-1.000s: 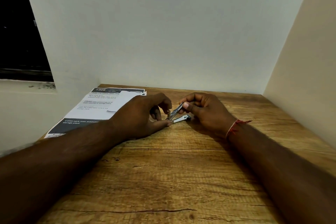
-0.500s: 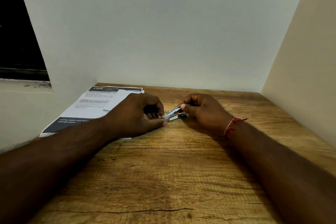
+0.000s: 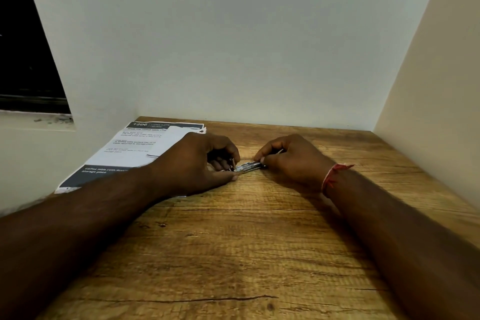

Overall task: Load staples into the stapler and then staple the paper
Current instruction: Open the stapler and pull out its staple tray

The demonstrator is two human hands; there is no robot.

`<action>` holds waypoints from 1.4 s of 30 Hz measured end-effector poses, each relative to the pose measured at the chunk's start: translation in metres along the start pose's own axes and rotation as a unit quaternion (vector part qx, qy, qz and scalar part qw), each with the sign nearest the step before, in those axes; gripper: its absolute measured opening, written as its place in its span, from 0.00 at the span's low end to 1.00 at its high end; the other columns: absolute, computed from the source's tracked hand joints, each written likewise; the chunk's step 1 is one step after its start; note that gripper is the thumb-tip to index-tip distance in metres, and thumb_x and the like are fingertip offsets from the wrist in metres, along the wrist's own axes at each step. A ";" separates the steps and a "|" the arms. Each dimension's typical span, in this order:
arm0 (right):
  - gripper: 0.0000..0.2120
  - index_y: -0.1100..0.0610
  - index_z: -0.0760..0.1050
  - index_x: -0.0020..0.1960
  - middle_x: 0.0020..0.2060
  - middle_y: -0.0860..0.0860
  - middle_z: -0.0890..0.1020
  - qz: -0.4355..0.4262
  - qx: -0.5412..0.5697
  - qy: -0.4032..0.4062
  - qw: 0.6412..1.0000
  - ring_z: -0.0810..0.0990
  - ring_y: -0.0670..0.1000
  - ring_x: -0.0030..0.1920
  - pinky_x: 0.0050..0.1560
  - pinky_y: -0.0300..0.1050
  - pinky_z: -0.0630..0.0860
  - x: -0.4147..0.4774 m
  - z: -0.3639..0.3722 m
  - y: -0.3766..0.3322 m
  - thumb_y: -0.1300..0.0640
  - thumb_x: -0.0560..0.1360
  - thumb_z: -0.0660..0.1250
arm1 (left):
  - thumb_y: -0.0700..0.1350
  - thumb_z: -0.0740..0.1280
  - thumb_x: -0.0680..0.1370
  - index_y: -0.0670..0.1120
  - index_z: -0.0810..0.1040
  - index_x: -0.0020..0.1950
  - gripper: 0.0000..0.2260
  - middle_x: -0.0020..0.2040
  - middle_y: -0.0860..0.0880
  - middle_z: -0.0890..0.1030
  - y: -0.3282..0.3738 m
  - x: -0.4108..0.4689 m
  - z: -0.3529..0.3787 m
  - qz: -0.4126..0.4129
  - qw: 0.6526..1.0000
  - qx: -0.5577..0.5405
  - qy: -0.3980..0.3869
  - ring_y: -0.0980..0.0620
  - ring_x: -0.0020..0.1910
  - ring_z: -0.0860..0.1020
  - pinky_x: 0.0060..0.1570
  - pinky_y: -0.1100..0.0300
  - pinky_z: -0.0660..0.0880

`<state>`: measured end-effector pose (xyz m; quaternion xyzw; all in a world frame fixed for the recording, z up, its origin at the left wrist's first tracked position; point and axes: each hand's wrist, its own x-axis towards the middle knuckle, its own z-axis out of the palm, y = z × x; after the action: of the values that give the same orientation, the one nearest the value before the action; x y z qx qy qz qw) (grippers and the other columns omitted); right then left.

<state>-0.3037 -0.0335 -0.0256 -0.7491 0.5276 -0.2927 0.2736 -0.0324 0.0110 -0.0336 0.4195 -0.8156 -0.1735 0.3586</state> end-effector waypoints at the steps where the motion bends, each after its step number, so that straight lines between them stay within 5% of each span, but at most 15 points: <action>1: 0.06 0.49 0.91 0.51 0.46 0.47 0.90 -0.003 -0.001 -0.001 1.000 0.85 0.46 0.48 0.47 0.43 0.78 0.000 0.000 0.000 0.55 0.82 0.75 | 0.43 0.87 0.74 0.54 0.88 0.54 0.14 0.46 0.54 0.90 0.000 0.000 0.000 0.001 1.000 0.000 0.000 0.54 0.47 0.90 0.54 0.55 0.88; 9: 0.07 0.48 0.88 0.52 0.42 0.46 0.88 -0.032 -0.046 -0.049 0.997 0.82 0.41 0.39 0.40 0.38 0.76 -0.007 -0.001 -0.007 0.46 0.83 0.74 | 0.45 0.86 0.75 0.54 0.87 0.54 0.13 0.47 0.55 0.90 0.000 0.000 0.001 0.027 0.999 0.025 0.005 0.55 0.47 0.90 0.53 0.58 0.88; 16: 0.05 0.44 0.85 0.55 0.50 0.43 0.86 -0.055 -0.079 -0.107 0.990 0.82 0.43 0.50 0.49 0.41 0.75 -0.011 -0.003 -0.013 0.45 0.84 0.72 | 0.43 0.85 0.75 0.53 0.87 0.52 0.11 0.48 0.57 0.89 0.002 0.000 0.002 0.041 0.998 0.038 0.015 0.59 0.50 0.89 0.49 0.70 0.83; 23: 0.05 0.45 0.86 0.58 0.51 0.45 0.87 -0.073 -0.087 -0.124 0.986 0.84 0.46 0.52 0.50 0.43 0.78 -0.011 0.000 -0.014 0.48 0.83 0.73 | 0.50 0.85 0.75 0.54 0.86 0.48 0.09 0.48 0.55 0.88 0.002 -0.001 0.004 0.030 0.999 0.034 0.008 0.53 0.49 0.88 0.51 0.52 0.87; 26: 0.05 0.46 0.86 0.57 0.49 0.44 0.86 -0.080 -0.103 -0.108 0.986 0.82 0.43 0.49 0.46 0.40 0.74 -0.011 0.004 -0.014 0.49 0.84 0.73 | 0.51 0.84 0.76 0.54 0.85 0.46 0.08 0.48 0.54 0.88 0.004 -0.001 0.005 0.017 0.999 0.027 0.006 0.53 0.49 0.87 0.52 0.53 0.85; 34: 0.03 0.48 0.85 0.54 0.49 0.42 0.81 -0.163 -0.125 0.008 0.979 0.76 0.39 0.48 0.46 0.37 0.68 -0.009 0.014 -0.011 0.53 0.81 0.77 | 0.57 0.84 0.73 0.60 0.83 0.63 0.21 0.52 0.61 0.86 0.000 -0.001 0.005 -0.060 0.997 0.053 0.015 0.65 0.53 0.84 0.51 0.70 0.80; 39: 0.05 0.48 0.82 0.54 0.50 0.42 0.80 -0.223 -0.118 0.093 0.963 0.77 0.43 0.53 0.52 0.39 0.74 -0.008 0.015 -0.010 0.55 0.80 0.77 | 0.60 0.85 0.71 0.61 0.84 0.59 0.19 0.51 0.63 0.84 0.007 0.002 0.004 -0.061 0.993 0.089 0.054 0.61 0.50 0.82 0.47 0.65 0.80; 42: 0.07 0.45 0.81 0.54 0.51 0.42 0.84 -0.184 -0.093 0.064 0.976 0.81 0.43 0.52 0.52 0.41 0.79 -0.011 0.013 -0.011 0.54 0.79 0.77 | 0.58 0.87 0.69 0.61 0.83 0.59 0.22 0.52 0.61 0.85 0.006 0.002 0.003 -0.066 0.994 0.075 0.046 0.60 0.50 0.83 0.43 0.69 0.79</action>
<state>-0.2902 -0.0189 -0.0286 -0.8353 0.4217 -0.3352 0.1102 -0.0391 0.0128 -0.0315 0.5060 -0.7793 -0.1161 0.3509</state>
